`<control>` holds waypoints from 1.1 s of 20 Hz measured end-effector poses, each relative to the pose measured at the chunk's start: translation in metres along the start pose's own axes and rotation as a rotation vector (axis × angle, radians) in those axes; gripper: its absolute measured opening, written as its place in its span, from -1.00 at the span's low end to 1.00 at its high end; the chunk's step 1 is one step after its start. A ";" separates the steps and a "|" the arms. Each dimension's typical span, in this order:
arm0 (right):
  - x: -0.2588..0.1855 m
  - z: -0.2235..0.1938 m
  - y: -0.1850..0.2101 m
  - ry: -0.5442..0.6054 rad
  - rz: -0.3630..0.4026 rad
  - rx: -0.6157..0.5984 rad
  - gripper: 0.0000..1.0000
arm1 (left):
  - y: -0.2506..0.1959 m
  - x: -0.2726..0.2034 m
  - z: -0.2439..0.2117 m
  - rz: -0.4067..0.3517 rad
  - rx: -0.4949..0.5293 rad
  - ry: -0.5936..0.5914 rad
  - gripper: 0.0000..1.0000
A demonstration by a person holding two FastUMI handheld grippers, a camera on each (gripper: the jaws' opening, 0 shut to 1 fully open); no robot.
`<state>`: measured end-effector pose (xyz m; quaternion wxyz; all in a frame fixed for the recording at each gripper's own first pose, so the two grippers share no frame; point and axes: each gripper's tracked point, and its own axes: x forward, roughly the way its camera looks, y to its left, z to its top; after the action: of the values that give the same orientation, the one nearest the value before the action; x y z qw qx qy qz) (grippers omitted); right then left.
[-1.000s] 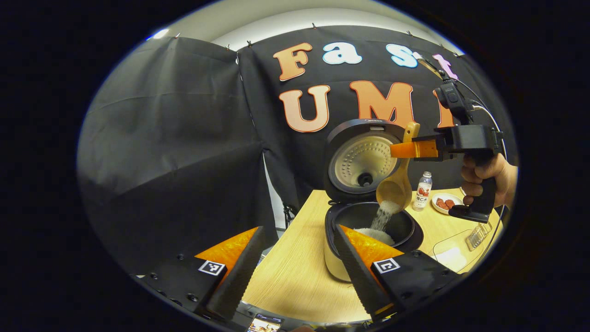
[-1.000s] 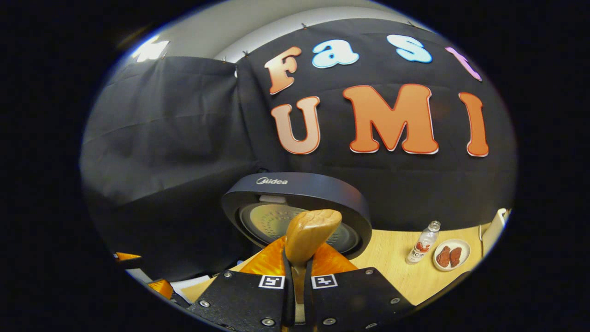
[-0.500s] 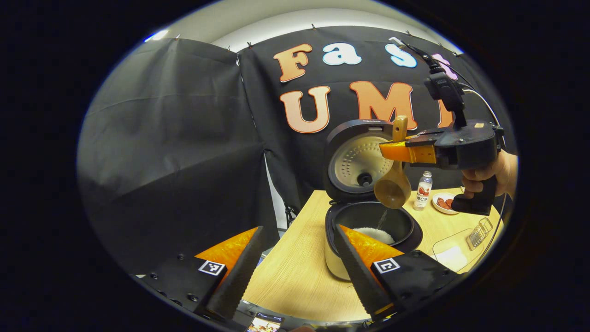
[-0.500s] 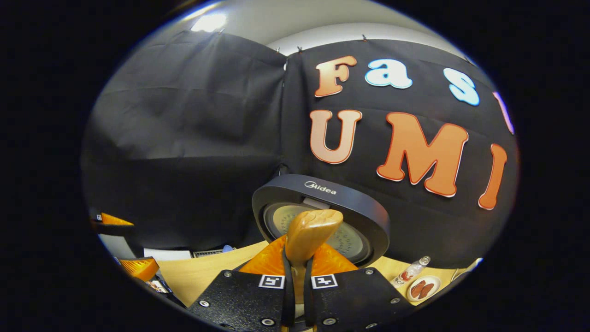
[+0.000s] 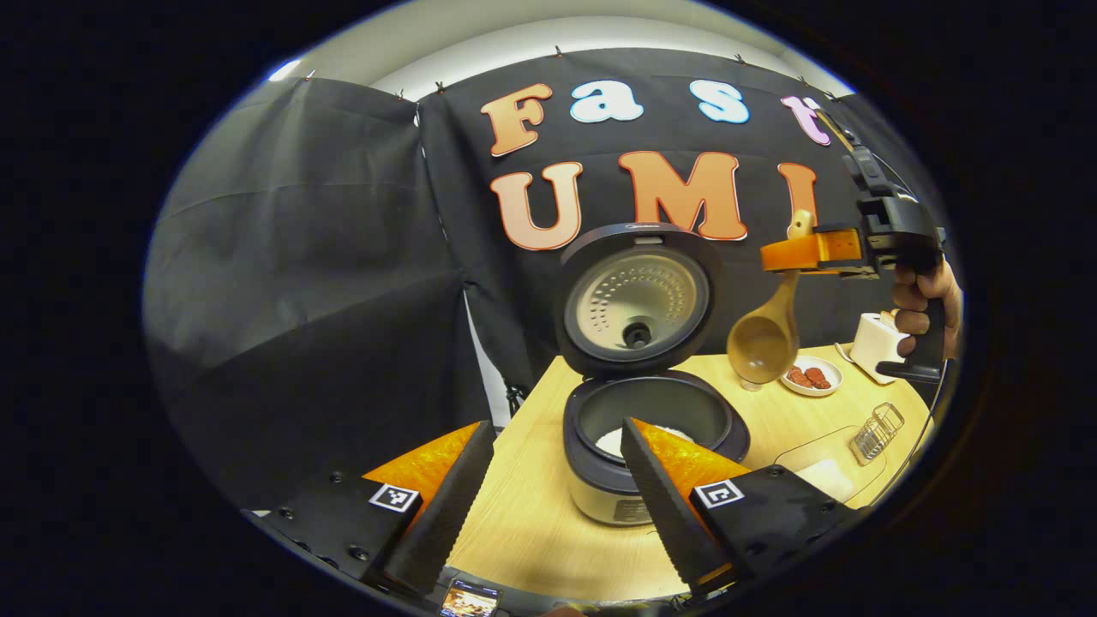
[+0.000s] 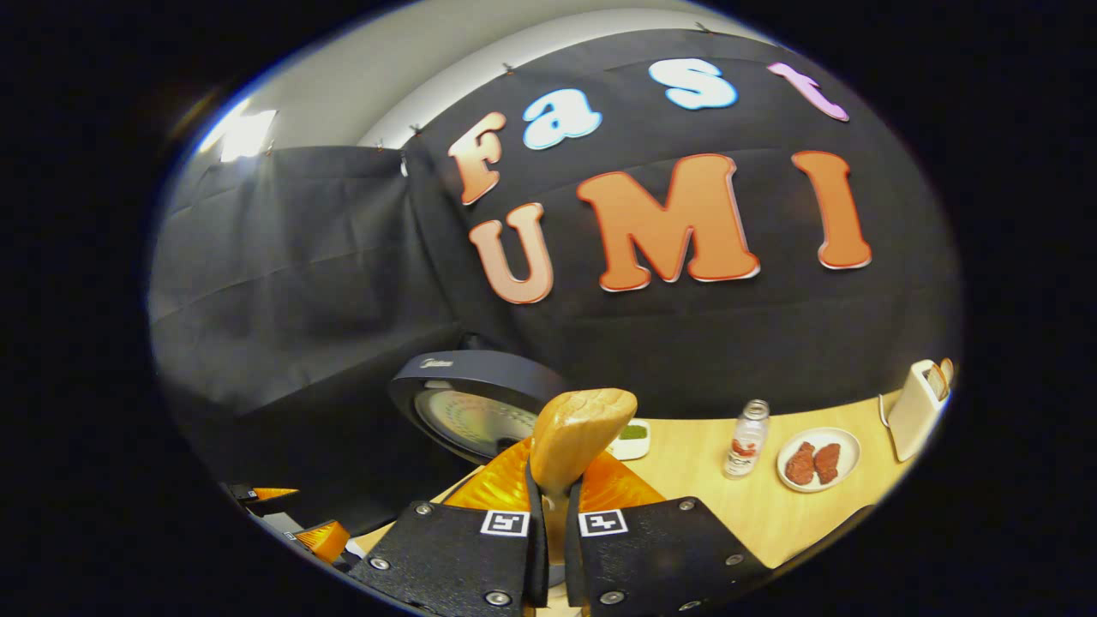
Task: Close the left gripper, press the button to open the rice cooker; take a wooden spoon from the chopstick holder with the right hand, scoop a spoonful of rice and pour it into the rice cooker, then put the wooden spoon back into the chopstick holder.
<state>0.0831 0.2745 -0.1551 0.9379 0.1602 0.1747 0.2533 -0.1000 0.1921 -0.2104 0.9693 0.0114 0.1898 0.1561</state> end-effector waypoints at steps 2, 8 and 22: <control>-0.023 -0.004 -0.044 0.003 -0.074 0.038 -0.86 | -0.015 0.001 0.003 -0.018 0.004 -0.005 0.89; -0.091 -0.025 -0.157 0.013 -0.262 0.145 -0.86 | -0.058 0.002 0.010 -0.052 0.020 -0.004 0.90; -0.152 -0.118 -0.310 0.142 -0.440 0.199 -0.86 | -0.108 -0.025 0.019 0.035 0.012 0.021 1.00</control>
<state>0.0415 -0.0354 -0.3424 0.9354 0.1918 0.2950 0.0353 -0.0825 0.0825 -0.1923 0.9642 0.0190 0.2008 0.1721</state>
